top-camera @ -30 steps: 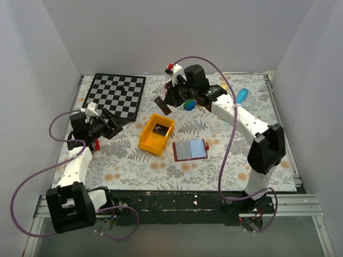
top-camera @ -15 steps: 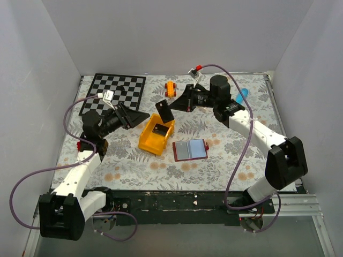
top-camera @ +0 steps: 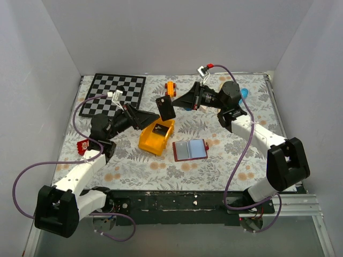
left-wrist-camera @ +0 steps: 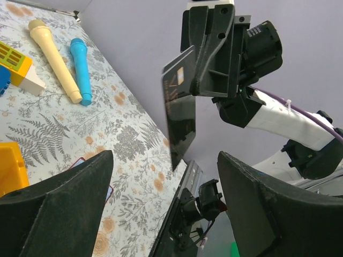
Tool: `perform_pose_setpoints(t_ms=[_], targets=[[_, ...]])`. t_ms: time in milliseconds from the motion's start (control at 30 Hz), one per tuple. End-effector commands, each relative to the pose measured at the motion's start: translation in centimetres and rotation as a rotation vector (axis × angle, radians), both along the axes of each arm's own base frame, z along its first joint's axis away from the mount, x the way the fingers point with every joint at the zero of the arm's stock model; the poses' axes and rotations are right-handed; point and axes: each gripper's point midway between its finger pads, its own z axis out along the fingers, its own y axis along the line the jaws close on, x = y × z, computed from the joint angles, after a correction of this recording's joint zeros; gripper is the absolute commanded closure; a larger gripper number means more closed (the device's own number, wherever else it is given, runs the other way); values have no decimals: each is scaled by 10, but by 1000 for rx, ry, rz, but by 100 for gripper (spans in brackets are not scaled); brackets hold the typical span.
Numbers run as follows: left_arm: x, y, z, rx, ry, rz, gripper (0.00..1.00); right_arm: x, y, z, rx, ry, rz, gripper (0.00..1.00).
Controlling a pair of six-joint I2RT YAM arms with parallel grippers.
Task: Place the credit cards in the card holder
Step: Pick up the credit card from the storage box.
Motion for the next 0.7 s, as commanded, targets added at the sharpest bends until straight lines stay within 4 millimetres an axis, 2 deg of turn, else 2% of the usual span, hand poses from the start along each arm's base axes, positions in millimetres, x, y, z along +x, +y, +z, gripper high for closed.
perform_pose_setpoints(t_ms=[0,100,367,500,600,667], targets=[[6,-9,14,-17,-46,19,24,-14,-5,27,70,-66,38,99],[7,-15,16,-36,-44,1,33,-15,-5,27,75,-63,46,99],[7,-30,28,-54,-67,-29,40,-17,-5,24,78,-59,62,99],[7,-32,32,-62,-71,-33,49,-17,-5,22,76,-57,64,99],[7,-34,32,-58,-69,-35,58,-18,-5,21,75,-55,68,99],[7,-34,30,-56,-61,-34,70,-18,-6,20,75,-54,65,99]])
